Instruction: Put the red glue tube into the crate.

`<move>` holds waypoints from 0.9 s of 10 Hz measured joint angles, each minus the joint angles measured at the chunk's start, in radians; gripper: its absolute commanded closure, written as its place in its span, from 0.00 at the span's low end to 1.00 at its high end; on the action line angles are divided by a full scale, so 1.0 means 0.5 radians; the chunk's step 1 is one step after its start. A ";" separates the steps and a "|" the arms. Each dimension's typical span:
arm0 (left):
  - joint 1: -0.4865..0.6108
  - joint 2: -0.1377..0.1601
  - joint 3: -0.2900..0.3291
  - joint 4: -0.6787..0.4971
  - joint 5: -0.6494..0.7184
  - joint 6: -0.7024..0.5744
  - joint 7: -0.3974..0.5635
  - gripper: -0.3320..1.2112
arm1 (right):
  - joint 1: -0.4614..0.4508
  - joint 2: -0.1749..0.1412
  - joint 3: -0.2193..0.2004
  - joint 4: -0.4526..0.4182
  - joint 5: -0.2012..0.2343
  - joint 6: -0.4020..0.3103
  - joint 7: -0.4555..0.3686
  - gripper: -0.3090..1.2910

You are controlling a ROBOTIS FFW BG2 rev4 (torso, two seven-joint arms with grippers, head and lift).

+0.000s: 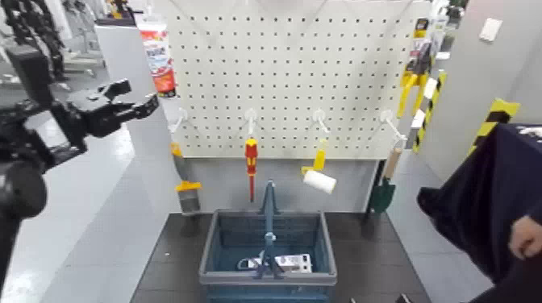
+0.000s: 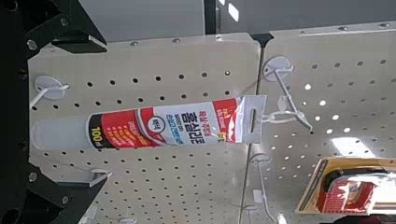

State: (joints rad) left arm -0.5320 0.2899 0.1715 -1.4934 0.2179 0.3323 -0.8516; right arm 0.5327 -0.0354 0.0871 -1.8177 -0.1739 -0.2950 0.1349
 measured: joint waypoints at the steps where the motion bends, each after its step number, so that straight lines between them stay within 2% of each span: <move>1: -0.062 0.002 -0.046 0.076 -0.004 -0.023 -0.040 0.43 | -0.002 0.000 0.000 0.003 -0.003 0.004 0.007 0.30; 3: -0.166 0.013 -0.145 0.180 -0.007 -0.057 -0.066 0.43 | -0.009 -0.002 0.001 0.006 -0.007 0.011 0.020 0.30; 7: -0.284 0.042 -0.263 0.307 -0.006 -0.103 -0.087 0.49 | -0.017 0.003 0.001 0.009 -0.012 0.031 0.048 0.30; 8: -0.308 0.049 -0.286 0.319 -0.004 -0.108 -0.095 0.54 | -0.019 0.003 0.001 0.009 -0.013 0.034 0.053 0.30; 9: -0.324 0.055 -0.295 0.318 -0.001 -0.114 -0.101 0.65 | -0.019 0.003 0.001 0.009 -0.015 0.037 0.055 0.30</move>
State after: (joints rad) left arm -0.6938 0.3175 0.0241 -1.3346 0.2175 0.2752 -0.9022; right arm 0.5231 -0.0337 0.0873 -1.8131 -0.1817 -0.2767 0.1626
